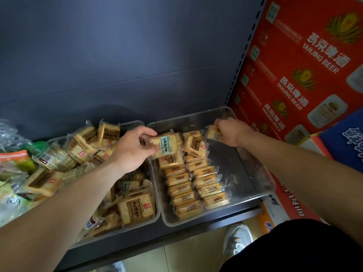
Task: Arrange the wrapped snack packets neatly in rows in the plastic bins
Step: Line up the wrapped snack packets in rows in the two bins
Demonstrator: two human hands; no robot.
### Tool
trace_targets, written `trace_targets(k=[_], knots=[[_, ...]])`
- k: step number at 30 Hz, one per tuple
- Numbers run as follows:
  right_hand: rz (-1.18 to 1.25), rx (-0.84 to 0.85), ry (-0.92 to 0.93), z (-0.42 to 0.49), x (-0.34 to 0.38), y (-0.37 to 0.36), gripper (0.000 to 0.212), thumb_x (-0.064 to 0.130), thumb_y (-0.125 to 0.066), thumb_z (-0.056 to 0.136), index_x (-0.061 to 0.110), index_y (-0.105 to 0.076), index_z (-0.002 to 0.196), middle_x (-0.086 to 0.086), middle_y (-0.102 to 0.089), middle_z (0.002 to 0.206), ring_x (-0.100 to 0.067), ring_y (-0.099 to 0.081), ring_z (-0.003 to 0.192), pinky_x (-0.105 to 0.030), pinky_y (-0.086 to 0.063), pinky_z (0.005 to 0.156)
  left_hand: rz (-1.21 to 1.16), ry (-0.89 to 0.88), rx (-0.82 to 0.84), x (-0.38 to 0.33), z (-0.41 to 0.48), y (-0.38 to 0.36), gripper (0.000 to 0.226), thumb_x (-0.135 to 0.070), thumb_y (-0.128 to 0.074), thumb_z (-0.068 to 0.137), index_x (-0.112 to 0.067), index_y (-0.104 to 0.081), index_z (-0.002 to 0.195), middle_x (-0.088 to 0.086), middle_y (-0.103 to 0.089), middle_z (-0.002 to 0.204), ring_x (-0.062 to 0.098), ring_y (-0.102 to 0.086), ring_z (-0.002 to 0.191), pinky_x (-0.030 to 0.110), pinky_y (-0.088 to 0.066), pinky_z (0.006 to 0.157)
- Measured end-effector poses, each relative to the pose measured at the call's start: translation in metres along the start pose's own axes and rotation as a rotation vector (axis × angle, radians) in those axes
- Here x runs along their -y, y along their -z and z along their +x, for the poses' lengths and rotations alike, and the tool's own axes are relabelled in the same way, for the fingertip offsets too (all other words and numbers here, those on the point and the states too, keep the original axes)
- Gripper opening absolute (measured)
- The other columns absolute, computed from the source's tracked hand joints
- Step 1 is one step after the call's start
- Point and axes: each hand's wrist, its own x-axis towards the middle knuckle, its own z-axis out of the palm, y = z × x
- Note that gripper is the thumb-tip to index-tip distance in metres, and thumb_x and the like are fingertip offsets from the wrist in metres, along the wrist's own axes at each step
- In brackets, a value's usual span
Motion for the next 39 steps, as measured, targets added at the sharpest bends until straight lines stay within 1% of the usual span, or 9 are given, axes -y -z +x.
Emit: trace_targets(k=[9, 14, 20, 23, 25, 28, 30, 34, 39], knots=[[-0.113, -0.014, -0.048, 0.035, 0.008, -0.024, 0.036, 0.003, -0.061, 0.09, 0.016, -0.059, 0.123, -0.011, -0.061, 0.121, -0.031, -0.065, 0.104, -0.037, -0.05, 0.073, -0.077, 0.048, 0.02, 0.01, 0.0, 0.005, 0.034, -0.017, -0.079, 0.085, -0.033, -0.062, 0.111, -0.01, -0.069, 0.107, 0.004, -0.069, 0.093, 0.016, -0.054, 0.075], [0.167, -0.039, -0.014, 0.022, -0.002, -0.012, 0.059, 0.014, -0.063, 0.094, 0.012, -0.044, 0.15, -0.015, -0.049, 0.146, -0.032, -0.049, 0.132, -0.04, -0.046, 0.106, -0.092, 0.055, 0.02, 0.003, 0.001, 0.001, 0.034, -0.017, -0.08, 0.085, -0.034, -0.064, 0.109, -0.009, -0.069, 0.109, 0.008, -0.073, 0.091, 0.034, -0.06, 0.089], [0.532, -0.185, -0.079, -0.039, -0.016, 0.024, 0.041, 0.024, -0.074, 0.091, 0.014, -0.063, 0.13, -0.001, -0.066, 0.117, -0.016, -0.063, 0.106, -0.023, -0.047, 0.088, -0.131, 0.012, 0.042, -0.026, 0.007, -0.023, 0.034, -0.016, -0.081, 0.083, -0.031, -0.066, 0.108, -0.008, -0.067, 0.11, 0.016, -0.069, 0.101, 0.043, -0.059, 0.091], [0.699, -0.241, -0.146, -0.067, -0.023, 0.025, 0.028, 0.022, -0.073, 0.092, 0.018, -0.067, 0.119, 0.007, -0.065, 0.103, -0.011, -0.063, 0.098, -0.022, -0.045, 0.081, -0.062, -0.062, 0.072, -0.047, 0.015, -0.048, 0.034, -0.017, -0.08, 0.086, -0.03, -0.064, 0.114, -0.012, -0.063, 0.11, 0.01, -0.064, 0.102, 0.027, -0.053, 0.087], [0.797, -0.276, -0.203, -0.079, -0.027, 0.016, 0.02, 0.023, -0.072, 0.093, 0.021, -0.068, 0.113, 0.011, -0.064, 0.096, -0.009, -0.062, 0.093, -0.023, -0.046, 0.079, -0.013, -0.108, 0.112, -0.06, 0.026, -0.067, 0.037, -0.016, -0.078, 0.087, -0.029, -0.062, 0.118, -0.011, -0.062, 0.113, 0.006, -0.061, 0.1, 0.015, -0.046, 0.075], [0.886, -0.28, -0.28, -0.09, -0.036, -0.009, 0.017, 0.02, -0.072, 0.093, 0.019, -0.068, 0.11, 0.013, -0.063, 0.09, -0.006, -0.06, 0.087, -0.014, -0.041, 0.067, 0.044, -0.118, 0.163, -0.073, 0.049, -0.1, 0.044, -0.012, -0.075, 0.089, -0.024, -0.059, 0.128, -0.005, -0.062, 0.124, 0.005, -0.061, 0.095, 0.009, -0.045, 0.059], [0.908, -0.314, -0.317, -0.092, -0.043, -0.024, 0.017, 0.018, -0.071, 0.093, 0.017, -0.069, 0.11, 0.013, -0.063, 0.089, -0.002, -0.059, 0.085, -0.011, -0.039, 0.064, 0.093, -0.135, 0.162, -0.076, 0.065, -0.122, 0.046, -0.011, -0.073, 0.091, -0.023, -0.059, 0.133, -0.001, -0.061, 0.129, 0.01, -0.06, 0.103, 0.009, -0.045, 0.063], [0.934, -0.407, -0.358, -0.089, -0.053, -0.038, 0.012, 0.017, -0.068, 0.095, 0.019, -0.07, 0.107, 0.012, -0.063, 0.09, 0.001, -0.058, 0.083, -0.013, -0.041, 0.065, 0.142, -0.149, 0.16, -0.071, 0.089, -0.155, 0.04, -0.01, -0.071, 0.092, -0.022, -0.061, 0.129, 0.001, -0.063, 0.126, 0.014, -0.059, 0.11, 0.025, -0.05, 0.093], [0.942, -0.402, -0.329, -0.084, -0.052, -0.043, 0.01, 0.014, -0.066, 0.095, 0.022, -0.069, 0.101, 0.012, -0.063, 0.088, -0.003, -0.06, 0.083, -0.02, -0.05, 0.074, 0.096, -0.127, 0.142, -0.064, 0.096, -0.166, 0.037, -0.011, -0.072, 0.092, -0.025, -0.061, 0.125, -0.006, -0.056, 0.121, 0.013, -0.059, 0.11, 0.025, -0.051, 0.095]])
